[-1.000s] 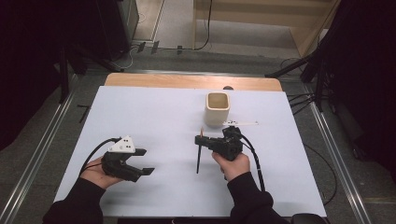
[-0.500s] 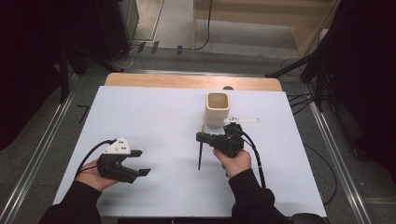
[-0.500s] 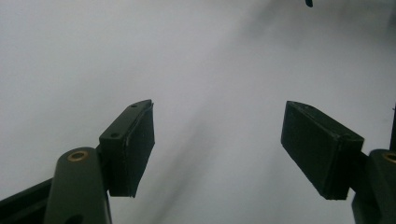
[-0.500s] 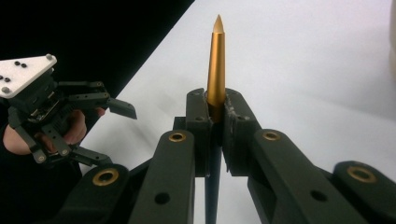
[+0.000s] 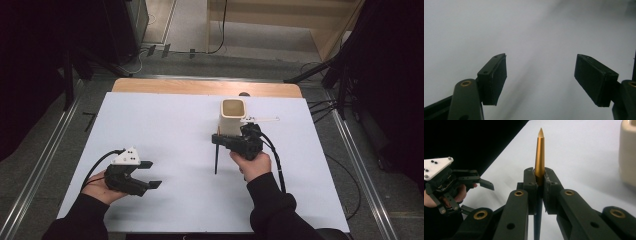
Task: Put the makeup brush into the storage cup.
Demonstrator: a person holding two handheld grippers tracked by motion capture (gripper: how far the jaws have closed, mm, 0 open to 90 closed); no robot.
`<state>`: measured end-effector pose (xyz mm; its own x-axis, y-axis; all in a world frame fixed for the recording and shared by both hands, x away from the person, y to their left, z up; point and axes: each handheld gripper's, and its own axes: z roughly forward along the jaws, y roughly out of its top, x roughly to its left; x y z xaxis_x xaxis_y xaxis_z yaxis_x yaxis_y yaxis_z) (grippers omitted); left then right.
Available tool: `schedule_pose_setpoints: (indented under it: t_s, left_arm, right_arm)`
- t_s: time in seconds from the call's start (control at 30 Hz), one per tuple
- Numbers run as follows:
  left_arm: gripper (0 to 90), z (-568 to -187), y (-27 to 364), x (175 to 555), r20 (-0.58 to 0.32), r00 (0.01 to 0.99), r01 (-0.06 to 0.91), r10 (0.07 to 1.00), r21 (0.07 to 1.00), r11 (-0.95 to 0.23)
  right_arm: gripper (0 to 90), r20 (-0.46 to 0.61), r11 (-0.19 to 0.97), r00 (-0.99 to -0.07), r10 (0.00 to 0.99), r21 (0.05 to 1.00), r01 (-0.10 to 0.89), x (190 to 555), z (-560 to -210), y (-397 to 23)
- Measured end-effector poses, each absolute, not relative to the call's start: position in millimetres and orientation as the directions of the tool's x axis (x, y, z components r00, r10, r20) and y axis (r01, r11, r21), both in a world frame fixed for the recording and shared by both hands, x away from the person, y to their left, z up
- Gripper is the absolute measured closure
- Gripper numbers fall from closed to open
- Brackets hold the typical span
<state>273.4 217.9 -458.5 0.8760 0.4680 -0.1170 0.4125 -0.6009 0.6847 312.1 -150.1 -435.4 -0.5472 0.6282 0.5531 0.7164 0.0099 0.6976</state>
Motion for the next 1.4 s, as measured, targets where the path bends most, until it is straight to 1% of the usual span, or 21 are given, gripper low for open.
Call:
schedule_pose_setpoints:
  t_s: [0.57,0.8,0.9,1.2,1.4]
  left_arm:
    - [26.9,-458,218,273,-0.127,0.875,0.418,0.466,0.684,-0.598]
    - [26.9,-459,217,273,-0.132,0.876,0.420,0.464,0.682,-0.599]
    - [26.9,-459,217,273,-0.132,0.876,0.419,0.463,0.682,-0.599]
    - [26.9,-459,216,273,-0.138,0.878,0.420,0.458,0.680,-0.600]
    - [26.9,-459,216,273,-0.139,0.879,0.420,0.457,0.680,-0.601]
  right_arm:
    - [83.7,0.520,0.023,-0.563,0.643,0.721,0.692,338,-402,-155]
    - [83.7,0.513,0.035,-0.563,0.648,0.718,0.695,346,-395,-158]
    - [83.7,0.527,0.025,-0.561,0.639,0.714,0.700,350,-392,-161]
    - [83.7,0.500,0.031,-0.554,0.666,0.723,0.690,362,-379,-169]
    - [83.6,0.517,0.000,-0.544,0.661,0.725,0.689,372,-373,-175]
